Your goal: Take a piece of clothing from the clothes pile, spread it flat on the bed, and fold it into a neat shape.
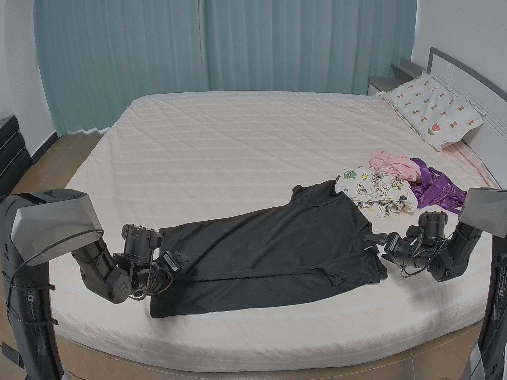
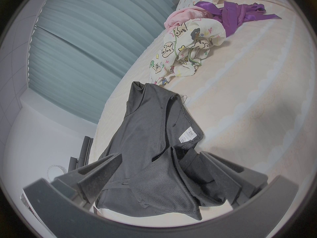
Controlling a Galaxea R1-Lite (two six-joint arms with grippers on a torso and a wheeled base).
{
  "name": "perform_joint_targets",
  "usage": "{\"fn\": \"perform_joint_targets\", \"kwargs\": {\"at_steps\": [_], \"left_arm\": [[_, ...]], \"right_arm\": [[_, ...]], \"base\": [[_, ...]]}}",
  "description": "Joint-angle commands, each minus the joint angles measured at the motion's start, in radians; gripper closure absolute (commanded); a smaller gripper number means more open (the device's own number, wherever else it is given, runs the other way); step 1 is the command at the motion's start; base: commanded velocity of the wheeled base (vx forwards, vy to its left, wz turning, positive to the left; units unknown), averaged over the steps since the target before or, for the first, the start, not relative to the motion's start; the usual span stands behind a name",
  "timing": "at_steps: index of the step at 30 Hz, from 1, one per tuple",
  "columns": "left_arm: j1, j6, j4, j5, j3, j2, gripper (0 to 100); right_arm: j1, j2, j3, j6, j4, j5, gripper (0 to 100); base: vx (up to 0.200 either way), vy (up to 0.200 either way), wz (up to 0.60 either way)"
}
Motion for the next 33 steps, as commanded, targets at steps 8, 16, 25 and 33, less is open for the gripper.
{"fn": "perform_joint_targets", "kwargs": {"at_steps": [8, 16, 25, 33], "left_arm": [[0.024, -0.001, -0.061, 0.116, -0.070, 0.111, 0], [0.031, -0.012, -0.102, 0.118, -0.035, 0.108, 0], [0.034, -0.104, -0.107, 0.075, -0.008, 0.032, 0], [0.045, -0.191, -0.107, -0.099, 0.033, -0.057, 0]], "right_arm": [[0.041, -0.098, 0.049, 0.006, 0.009, 0.001, 0], [0.127, -0.168, 0.127, 0.007, 0.027, -0.015, 0], [0.210, -0.190, 0.142, 0.009, 0.141, -0.099, 0], [0.285, -0.173, 0.164, 0.131, 0.187, -0.210, 0]], "base": [[0.000, 0.000, 0.00], [0.000, 0.000, 0.00], [0.000, 0.000, 0.00], [0.000, 0.000, 0.00]]}}
